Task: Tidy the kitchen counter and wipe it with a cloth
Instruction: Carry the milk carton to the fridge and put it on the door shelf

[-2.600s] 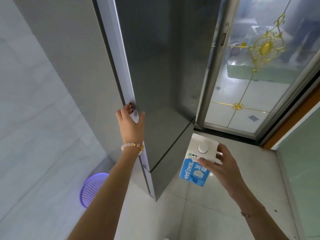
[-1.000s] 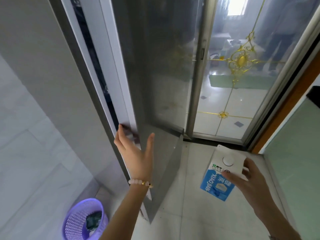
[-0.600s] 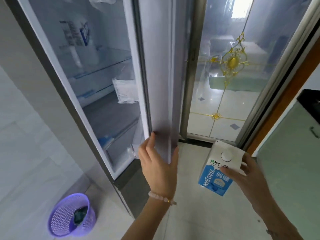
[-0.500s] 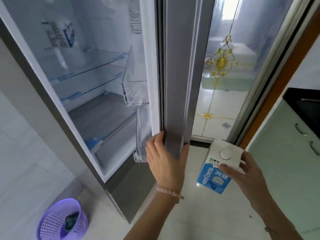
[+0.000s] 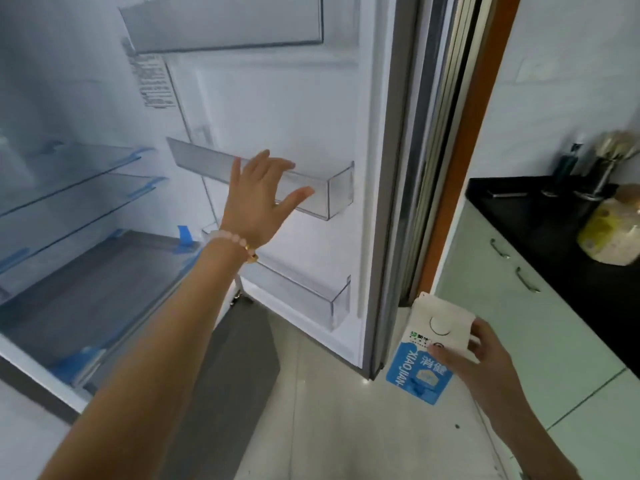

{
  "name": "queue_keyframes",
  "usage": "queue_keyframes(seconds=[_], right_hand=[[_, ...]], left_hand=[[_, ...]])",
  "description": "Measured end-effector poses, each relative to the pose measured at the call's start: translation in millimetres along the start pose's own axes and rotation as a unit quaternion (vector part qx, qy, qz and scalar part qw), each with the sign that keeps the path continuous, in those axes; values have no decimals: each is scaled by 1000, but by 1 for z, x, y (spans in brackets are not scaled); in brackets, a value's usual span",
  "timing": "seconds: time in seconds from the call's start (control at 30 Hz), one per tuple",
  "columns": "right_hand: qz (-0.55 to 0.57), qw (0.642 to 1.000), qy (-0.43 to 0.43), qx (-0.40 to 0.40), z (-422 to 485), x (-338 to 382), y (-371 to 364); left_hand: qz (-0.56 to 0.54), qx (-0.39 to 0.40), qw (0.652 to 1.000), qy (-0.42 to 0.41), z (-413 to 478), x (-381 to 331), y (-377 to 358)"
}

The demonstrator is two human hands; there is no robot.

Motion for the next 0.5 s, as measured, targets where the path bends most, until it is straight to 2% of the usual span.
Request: queue_keyframes(seconds=[0.07, 0.37, 0.5], right_hand=[[0, 1000, 1, -1, 6, 1, 0], [-4, 1000, 8, -17, 42, 8, -16], [-12, 999, 22, -25, 62, 18, -39]], left_hand=[[-5, 42, 999, 0, 8, -3, -22], [36, 82, 987, -134, 46, -26, -88], [41, 71, 991, -105, 79, 4, -96]])
Point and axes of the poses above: each hand's wrist, its own z-axis towards the middle knuckle, its own y-axis out of the back of the hand, x = y × z, the point moved 9 cm from there along z, towards the middle knuckle, and after that the axes turned 15 degrees about -x, right-handed, at the moved point
